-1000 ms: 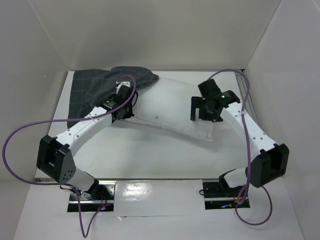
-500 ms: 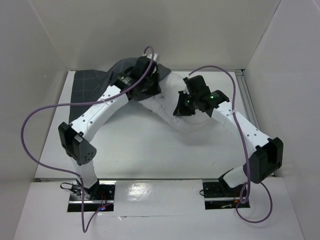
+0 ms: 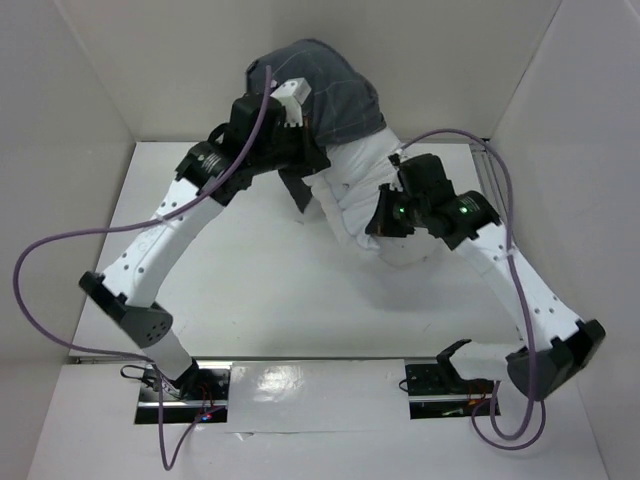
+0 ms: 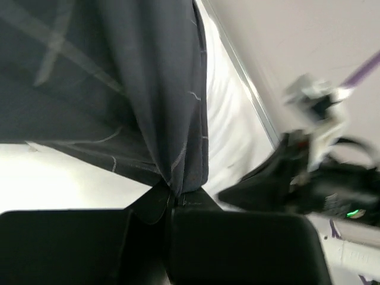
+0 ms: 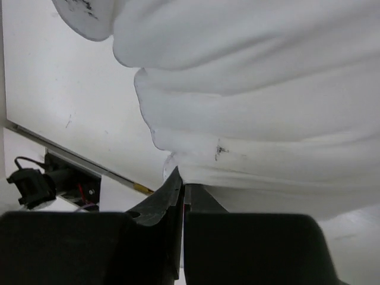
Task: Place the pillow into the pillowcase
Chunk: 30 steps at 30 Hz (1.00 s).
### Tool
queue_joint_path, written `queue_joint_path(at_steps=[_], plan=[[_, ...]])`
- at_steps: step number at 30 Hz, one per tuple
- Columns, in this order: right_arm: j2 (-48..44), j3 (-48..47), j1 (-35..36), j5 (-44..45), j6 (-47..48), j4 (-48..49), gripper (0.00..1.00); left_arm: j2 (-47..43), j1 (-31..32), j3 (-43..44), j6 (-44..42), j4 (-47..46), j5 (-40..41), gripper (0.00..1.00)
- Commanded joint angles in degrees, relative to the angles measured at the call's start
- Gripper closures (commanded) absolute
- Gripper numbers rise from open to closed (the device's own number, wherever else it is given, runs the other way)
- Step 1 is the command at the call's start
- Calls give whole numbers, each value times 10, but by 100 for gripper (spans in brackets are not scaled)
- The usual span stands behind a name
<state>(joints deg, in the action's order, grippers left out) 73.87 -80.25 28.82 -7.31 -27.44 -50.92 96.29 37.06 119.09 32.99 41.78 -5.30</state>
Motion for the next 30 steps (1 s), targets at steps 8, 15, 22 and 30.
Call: queue_joint_path(at_steps=[8, 15, 22, 30], plan=[[-159, -3, -10, 10, 25, -7, 100, -127, 48, -100, -1, 108, 6, 100], [-176, -114, -10, -41, -25, -74, 100, -167, 71, -3, 13, 189, 7, 100], [-32, -84, -24, 100, -79, -70, 100, -98, -29, -76, -13, 73, -101, 100], [256, -249, -204, 38, -5, 42, 56, 204, -103, 154, -107, 121, -18, 19]])
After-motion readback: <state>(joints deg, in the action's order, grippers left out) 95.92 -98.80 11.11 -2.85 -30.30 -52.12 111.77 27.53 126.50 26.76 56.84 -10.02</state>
